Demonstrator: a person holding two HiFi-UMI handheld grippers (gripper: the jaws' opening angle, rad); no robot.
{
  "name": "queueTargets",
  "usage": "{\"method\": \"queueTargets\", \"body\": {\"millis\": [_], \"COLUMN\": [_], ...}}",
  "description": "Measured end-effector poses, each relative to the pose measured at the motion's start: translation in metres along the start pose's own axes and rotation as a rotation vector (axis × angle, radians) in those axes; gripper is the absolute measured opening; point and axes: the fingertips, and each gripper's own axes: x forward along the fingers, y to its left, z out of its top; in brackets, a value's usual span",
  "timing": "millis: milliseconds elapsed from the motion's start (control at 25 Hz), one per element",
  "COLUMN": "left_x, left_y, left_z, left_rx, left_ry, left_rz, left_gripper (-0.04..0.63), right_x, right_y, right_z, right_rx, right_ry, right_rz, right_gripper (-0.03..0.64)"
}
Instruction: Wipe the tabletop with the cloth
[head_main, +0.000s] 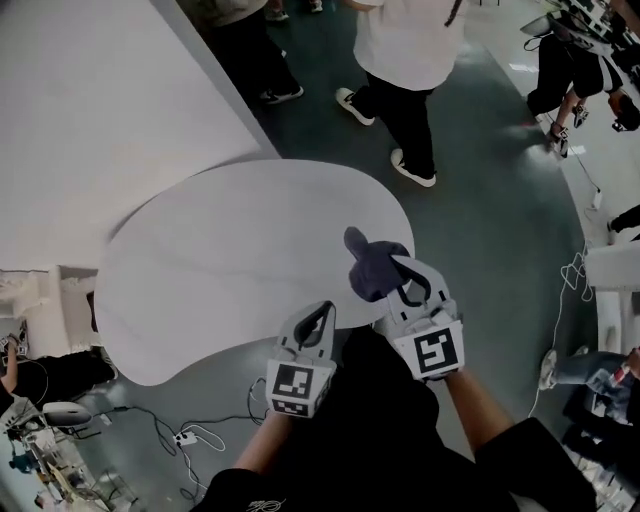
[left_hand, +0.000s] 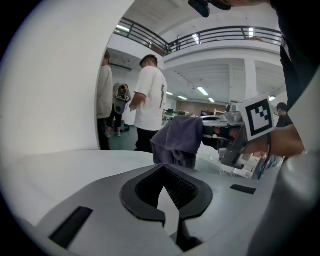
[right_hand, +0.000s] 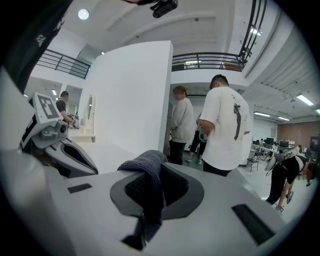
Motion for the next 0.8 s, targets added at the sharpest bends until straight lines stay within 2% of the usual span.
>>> {"method": "queueTargets", "body": {"millis": [160,400,520,640,720,800], "left_x": [0.022,0.031,0.030,0.034,0.034,0.034], "left_y": [0.019,0.052,0.060,0.061,0.063,0.065], "left_z": [-0.015,-0.008,-0.021,-0.038,-0.047,-0.054], "left_rx": [0.006,-0.001,-0.006,-0.015,-0.030,-0.046], "left_ry": [0.075,0.083,0.117,0.164,0.188,0.202], "left_rz": [0.013,0.072,0.102,0.111,0.109,0.112], "left_gripper": [0.008,0.008,0.008,0.008,0.008,0.008], "right_x": [0.046,0.139,0.174,0.196,0.202,0.202], "right_y": [-0.026,-0.084,-0.100,-0.103,-0.095,-0.090], "right_z": [-0.042,-0.113,-0.156,-0.187,-0.201,-0.206], "right_rx": [-0.031,-0.093,-0.208,-0.336,-0.344,-0.342], "right_ry": [0.144,0.283,0.378,0.449,0.487,0.485], "right_rz": [0.052,0.022,0.020,0.066,0.118,0.120], "right_gripper": [0.017,0.017,0.017,0.017,0.017,0.017]}}
